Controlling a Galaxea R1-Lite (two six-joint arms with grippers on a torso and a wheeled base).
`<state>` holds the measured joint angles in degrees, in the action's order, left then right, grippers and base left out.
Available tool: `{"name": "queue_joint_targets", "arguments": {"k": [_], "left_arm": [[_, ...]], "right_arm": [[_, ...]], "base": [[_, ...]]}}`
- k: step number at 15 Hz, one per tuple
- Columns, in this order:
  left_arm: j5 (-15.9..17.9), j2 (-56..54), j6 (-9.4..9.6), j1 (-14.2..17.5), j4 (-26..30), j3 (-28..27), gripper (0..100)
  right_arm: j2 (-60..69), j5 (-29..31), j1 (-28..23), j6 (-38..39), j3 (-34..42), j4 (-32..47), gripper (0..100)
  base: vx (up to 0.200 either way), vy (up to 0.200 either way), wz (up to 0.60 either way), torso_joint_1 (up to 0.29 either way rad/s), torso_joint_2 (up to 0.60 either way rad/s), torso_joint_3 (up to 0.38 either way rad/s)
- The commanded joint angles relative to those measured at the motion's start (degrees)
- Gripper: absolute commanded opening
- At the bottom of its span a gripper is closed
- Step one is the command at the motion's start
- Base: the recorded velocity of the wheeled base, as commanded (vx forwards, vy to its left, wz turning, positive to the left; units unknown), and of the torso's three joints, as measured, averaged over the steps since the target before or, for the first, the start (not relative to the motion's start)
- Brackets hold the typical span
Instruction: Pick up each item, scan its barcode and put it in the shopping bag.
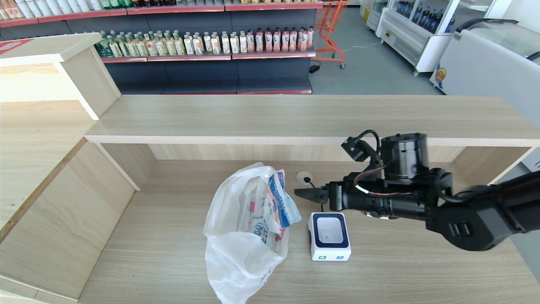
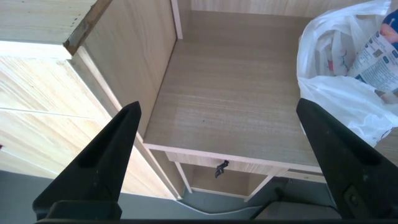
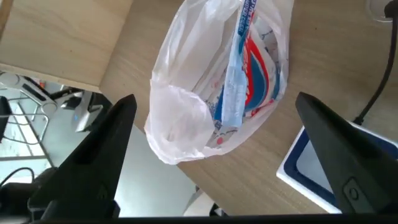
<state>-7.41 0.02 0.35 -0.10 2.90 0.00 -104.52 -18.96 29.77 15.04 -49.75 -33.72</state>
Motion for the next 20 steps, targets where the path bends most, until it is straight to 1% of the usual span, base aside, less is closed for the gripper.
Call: {"name": "queue_joint_targets", "arguments": {"k": [1, 3, 5, 7, 8, 9, 13, 14, 16, 20], "left_arm": [[0.0, 0.0, 0.00, 0.0, 0.0, 0.0, 100], [-0.1, 0.1, 0.00, 0.0, 0.0, 0.0, 100], [0.0, 0.0, 0.00, 0.0, 0.0, 0.0, 100], [-0.1, 0.1, -0.09, 0.0, 0.0, 0.0, 100], [-0.1, 0.0, -0.44, 0.0, 0.0, 0.0, 100], [-0.1, 0.1, -0.09, 0.0, 0.0, 0.0, 100], [-0.1, 0.0, -0.18, 0.0, 0.0, 0.0, 100], [-0.1, 0.1, -0.18, 0.0, 0.0, 0.0, 100], [-0.1, 0.1, -0.35, 0.0, 0.0, 0.0, 100], [-0.1, 0.1, -0.53, 0.0, -0.1, 0.0, 100]], "right_arm": [[22.4, -2.1, -2.1, 3.2, 12.0, 1.8, 100], [27.8, -1.3, -5.1, -0.7, 14.4, 6.4, 100], [29.7, -0.2, -6.7, -1.8, 16.9, 6.8, 100], [29.9, -0.2, -8.2, -1.9, 16.8, 6.9, 100], [29.8, -0.2, -9.1, -1.9, 16.6, 6.9, 100], [29.9, -0.2, -9.6, -2.1, 16.6, 6.9, 100], [30.3, -0.1, -11.7, -3.4, 17.1, 7.0, 100], [30.3, 0.0, -11.9, -3.4, 17.2, 7.0, 100], [30.7, 0.6, -12.5, -3.4, 17.9, 7.0, 100], [31.6, 5.2, -14.8, -4.1, 19.3, 8.8, 100]], "base": [[0.000, 0.000, 0.00, 0.000, 0.00, 0.000], [0.000, 0.000, 0.00, 0.000, 0.00, 0.000], [0.000, 0.000, 0.00, 0.000, 0.00, 0.000], [0.000, 0.000, 0.00, 0.000, 0.00, 0.000], [-0.200, 0.000, 0.00, 0.002, 0.00, 0.002], [-0.200, 0.000, 0.00, 0.002, 0.00, -0.002], [-0.200, 0.000, 0.00, 0.003, 0.00, 0.001], [0.000, 0.000, 0.00, 0.000, 0.00, 0.000], [0.000, -0.200, 0.00, -0.007, 0.00, 0.005], [0.000, -0.200, 0.00, 0.009, 0.01, 0.007]]}}
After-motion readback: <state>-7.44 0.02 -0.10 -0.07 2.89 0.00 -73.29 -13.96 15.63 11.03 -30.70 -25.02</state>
